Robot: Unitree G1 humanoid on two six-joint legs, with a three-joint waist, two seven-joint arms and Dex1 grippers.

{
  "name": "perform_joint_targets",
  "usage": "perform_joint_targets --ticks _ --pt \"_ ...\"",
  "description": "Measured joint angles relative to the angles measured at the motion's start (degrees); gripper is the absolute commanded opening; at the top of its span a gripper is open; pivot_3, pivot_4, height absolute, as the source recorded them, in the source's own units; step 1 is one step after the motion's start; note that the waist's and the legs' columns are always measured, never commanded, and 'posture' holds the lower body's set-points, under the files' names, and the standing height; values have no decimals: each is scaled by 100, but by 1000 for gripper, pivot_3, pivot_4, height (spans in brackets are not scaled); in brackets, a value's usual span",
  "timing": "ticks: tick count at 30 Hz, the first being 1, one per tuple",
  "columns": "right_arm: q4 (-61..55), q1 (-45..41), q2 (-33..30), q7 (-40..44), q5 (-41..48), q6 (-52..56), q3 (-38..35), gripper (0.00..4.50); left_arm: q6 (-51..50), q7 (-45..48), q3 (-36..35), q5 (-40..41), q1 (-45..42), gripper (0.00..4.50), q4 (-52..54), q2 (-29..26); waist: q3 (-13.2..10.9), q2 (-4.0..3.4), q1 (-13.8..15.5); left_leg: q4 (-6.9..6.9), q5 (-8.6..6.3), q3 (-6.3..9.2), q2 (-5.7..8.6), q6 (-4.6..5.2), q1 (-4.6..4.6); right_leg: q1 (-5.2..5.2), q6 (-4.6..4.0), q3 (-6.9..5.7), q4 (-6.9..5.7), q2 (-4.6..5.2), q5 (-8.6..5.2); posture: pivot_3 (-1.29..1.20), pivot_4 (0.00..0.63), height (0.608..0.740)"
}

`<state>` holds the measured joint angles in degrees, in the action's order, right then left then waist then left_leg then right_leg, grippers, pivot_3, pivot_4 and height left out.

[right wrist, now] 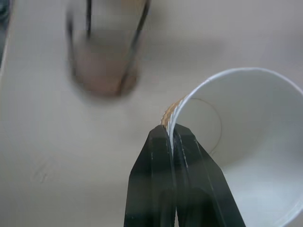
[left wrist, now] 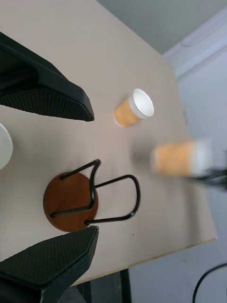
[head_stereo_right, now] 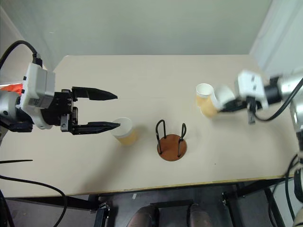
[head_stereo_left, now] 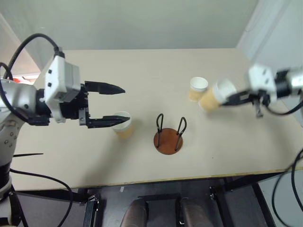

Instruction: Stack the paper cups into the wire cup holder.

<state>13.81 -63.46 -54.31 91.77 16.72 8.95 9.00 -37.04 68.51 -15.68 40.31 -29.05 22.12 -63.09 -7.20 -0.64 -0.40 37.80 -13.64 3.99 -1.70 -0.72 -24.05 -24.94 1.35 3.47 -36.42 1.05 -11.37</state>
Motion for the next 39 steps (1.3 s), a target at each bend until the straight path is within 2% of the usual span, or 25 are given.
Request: perform_joint_targets --ticks 3,5,8,10,20,26,29,35,39 --pt "-7 -702 160 31 372 -272 338 19 65 1 66 -87 97 3879 -16 -2 27 46 -14 -21 -2 13 -15 -9 12 -11 -67 -11 -43 -5 -40 0 150 740" --pt "-18 -671 301 44 487 -454 808 19 66 -15 69 -91 110 3879 -16 -2 28 59 -4 -22 -4 20 -18 -15 10 -15 -74 -16 -47 -9 -44 0 150 740" --pt "-64 -438 455 51 638 -599 1418 19 65 -41 47 -89 195 3879 17 -17 17 40 12 -25 7 15 -12 -33 -3 -28 -72 -12 -50 -1 -43 0 150 740" --pt "-171 -375 451 52 730 -659 1640 19 53 -61 27 -85 314 3879 52 -32 17 40 12 -31 7 13 -12 -34 -5 -33 -72 -11 -49 0 -43 0 150 740" --pt "-713 -173 322 52 1010 -863 1964 19 -53 -277 -144 -30 573 3879 279 -127 18 42 2 -49 9 15 -14 -38 2 -36 -74 -12 -55 0 -43 0 150 740" --pt "-661 -25 455 52 715 -1003 2082 19 -114 -381 -188 49 670 3879 341 -161 19 44 -10 -49 15 15 -14 -45 7 -36 -82 -12 -59 0 -37 0 150 740" --pt "-674 -15 454 53 715 -1005 2112 665 -149 -391 -190 67 694 3879 373 -200 19 45 -10 -49 15 15 -14 -45 6 -36 -82 -13 -58 0 -37 0 150 740" --pt "-631 -18 564 53 613 -973 2109 2811 -177 -414 -227 84 717 3879 418 -234 19 44 -15 -51 15 15 -14 -46 6 -38 -82 -13 -58 0 -37 0 150 740" --pt "-356 -151 977 9 452 -691 1940 4196 -178 -470 -229 67 720 3879 419 -246 19 44 -31 -51 16 15 -14 -47 6 -42 -82 -13 -62 0 -35 0 150 740"
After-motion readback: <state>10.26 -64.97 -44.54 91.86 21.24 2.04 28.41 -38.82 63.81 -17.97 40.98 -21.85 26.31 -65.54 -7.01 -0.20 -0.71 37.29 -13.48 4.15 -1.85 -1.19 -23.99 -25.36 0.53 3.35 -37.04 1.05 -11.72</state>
